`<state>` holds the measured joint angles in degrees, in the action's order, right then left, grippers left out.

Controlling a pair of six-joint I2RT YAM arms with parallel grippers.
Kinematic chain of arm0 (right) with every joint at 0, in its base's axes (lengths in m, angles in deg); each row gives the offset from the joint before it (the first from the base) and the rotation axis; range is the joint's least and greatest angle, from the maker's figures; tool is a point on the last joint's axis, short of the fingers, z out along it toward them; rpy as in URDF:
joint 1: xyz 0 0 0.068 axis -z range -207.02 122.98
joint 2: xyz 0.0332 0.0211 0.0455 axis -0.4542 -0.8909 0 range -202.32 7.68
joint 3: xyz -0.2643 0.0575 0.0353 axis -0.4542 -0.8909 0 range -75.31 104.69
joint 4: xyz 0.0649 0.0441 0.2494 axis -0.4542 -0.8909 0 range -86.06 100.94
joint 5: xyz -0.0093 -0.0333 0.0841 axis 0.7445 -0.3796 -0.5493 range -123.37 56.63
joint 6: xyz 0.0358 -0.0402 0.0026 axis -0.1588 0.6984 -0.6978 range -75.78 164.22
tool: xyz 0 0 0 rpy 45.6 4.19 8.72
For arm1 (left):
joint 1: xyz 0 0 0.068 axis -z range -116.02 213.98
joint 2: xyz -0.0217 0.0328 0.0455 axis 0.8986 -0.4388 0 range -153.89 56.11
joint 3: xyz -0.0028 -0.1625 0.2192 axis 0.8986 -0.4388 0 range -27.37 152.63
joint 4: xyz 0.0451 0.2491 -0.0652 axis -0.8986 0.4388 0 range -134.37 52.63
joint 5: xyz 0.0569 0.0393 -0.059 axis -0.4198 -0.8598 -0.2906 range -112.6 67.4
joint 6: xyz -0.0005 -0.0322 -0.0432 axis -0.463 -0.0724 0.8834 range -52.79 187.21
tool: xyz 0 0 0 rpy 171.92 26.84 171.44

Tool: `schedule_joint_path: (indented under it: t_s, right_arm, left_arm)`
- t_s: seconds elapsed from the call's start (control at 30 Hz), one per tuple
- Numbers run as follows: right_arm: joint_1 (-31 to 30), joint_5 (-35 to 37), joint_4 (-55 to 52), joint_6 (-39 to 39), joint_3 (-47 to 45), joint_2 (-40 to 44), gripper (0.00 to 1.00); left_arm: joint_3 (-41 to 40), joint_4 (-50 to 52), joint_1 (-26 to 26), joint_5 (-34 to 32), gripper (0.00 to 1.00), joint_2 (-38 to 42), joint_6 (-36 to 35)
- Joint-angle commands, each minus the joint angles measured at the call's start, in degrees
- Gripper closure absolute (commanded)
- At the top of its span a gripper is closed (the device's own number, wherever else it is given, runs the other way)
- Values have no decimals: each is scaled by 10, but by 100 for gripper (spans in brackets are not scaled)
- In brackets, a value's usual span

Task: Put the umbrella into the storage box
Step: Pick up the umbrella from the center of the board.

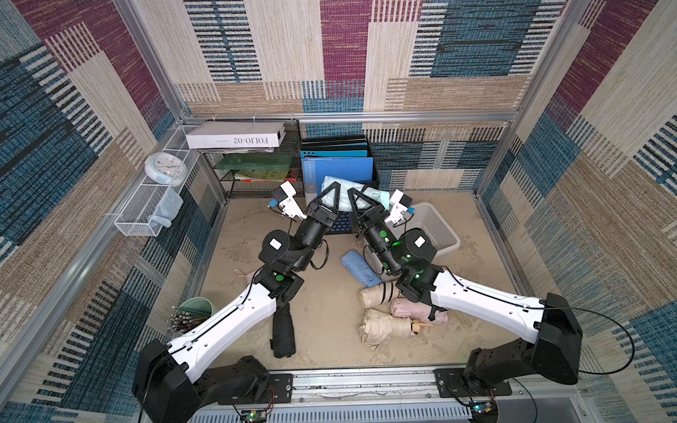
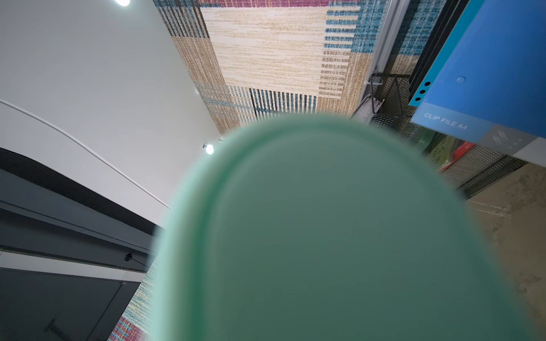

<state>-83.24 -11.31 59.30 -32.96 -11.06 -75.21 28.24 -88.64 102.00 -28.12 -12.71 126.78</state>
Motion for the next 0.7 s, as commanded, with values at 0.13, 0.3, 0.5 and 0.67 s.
schedule_joint_path:
  t_s: [0.13, 0.3, 0.5, 0.67]
  right_arm:
    - [-1, 27, 9, -13, 2, -4, 75]
    - [2, 61, 0, -3, -13, 10, 81]
    - [33, 69, -80, 52, -44, 50, 85]
    - [81, 66, -247, 164, -64, 103, 89]
  left_arm:
    - [16, -2, 8, 37, 81, -1, -35]
    - [22, 33, 8, 43, 45, 2, -59]
    - [-4, 124, 8, 2, 34, 30, -79]
    - [-30, 288, 8, -72, 35, 67, -54]
